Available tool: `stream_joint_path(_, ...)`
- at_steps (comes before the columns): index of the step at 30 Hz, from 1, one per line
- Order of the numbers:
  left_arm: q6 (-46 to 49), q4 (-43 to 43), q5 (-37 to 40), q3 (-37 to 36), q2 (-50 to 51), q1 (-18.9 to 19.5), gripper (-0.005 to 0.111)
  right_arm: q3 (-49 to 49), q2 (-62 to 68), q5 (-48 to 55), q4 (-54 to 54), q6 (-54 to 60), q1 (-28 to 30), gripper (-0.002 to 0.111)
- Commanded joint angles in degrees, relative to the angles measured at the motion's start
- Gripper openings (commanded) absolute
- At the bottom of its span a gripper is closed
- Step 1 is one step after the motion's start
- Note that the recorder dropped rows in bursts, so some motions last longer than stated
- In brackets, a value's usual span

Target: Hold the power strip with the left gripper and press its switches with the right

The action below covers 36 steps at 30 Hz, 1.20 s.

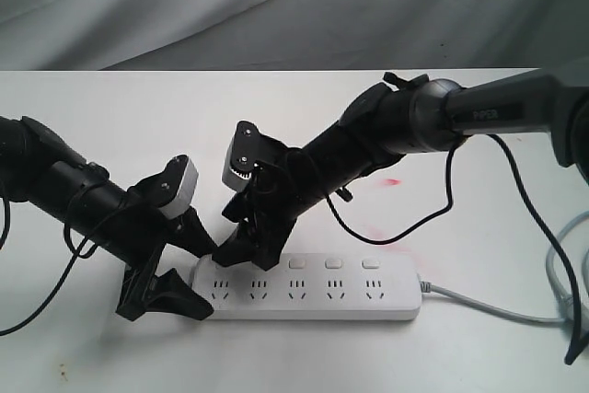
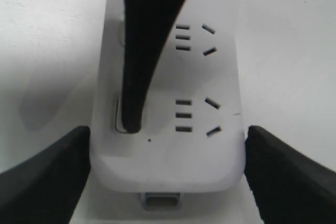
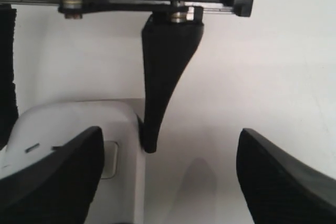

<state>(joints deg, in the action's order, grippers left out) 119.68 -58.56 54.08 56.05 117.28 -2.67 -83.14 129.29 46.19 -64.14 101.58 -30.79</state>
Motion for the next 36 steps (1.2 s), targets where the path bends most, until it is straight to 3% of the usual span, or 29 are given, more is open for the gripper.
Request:
stream_joint_path(1, 0.29, 0.47, -0.17, 0.25, -0.01, -0.25, 0.05, 0.01, 1.67, -1.31, 1.75, 0.11, -0.13, 0.066)
stream_joint_path(17, 0.29, 0.47, -0.17, 0.25, -0.01, -0.25, 0.05, 0.01, 2.48, -9.94, 11.18, -4.15, -0.13, 0.066)
stream_joint_path(29, 0.29, 0.47, -0.17, 0.25, -0.01, -0.25, 0.05, 0.01, -6.92, -1.58, 8.43, -3.87, 0.21, 0.066)
stream_joint_path(36, 0.29, 0.47, -0.17, 0.25, -0.01, -0.25, 0.05, 0.54, -10.85, 2.83, 8.31, -3.75, 4.04, 0.066)
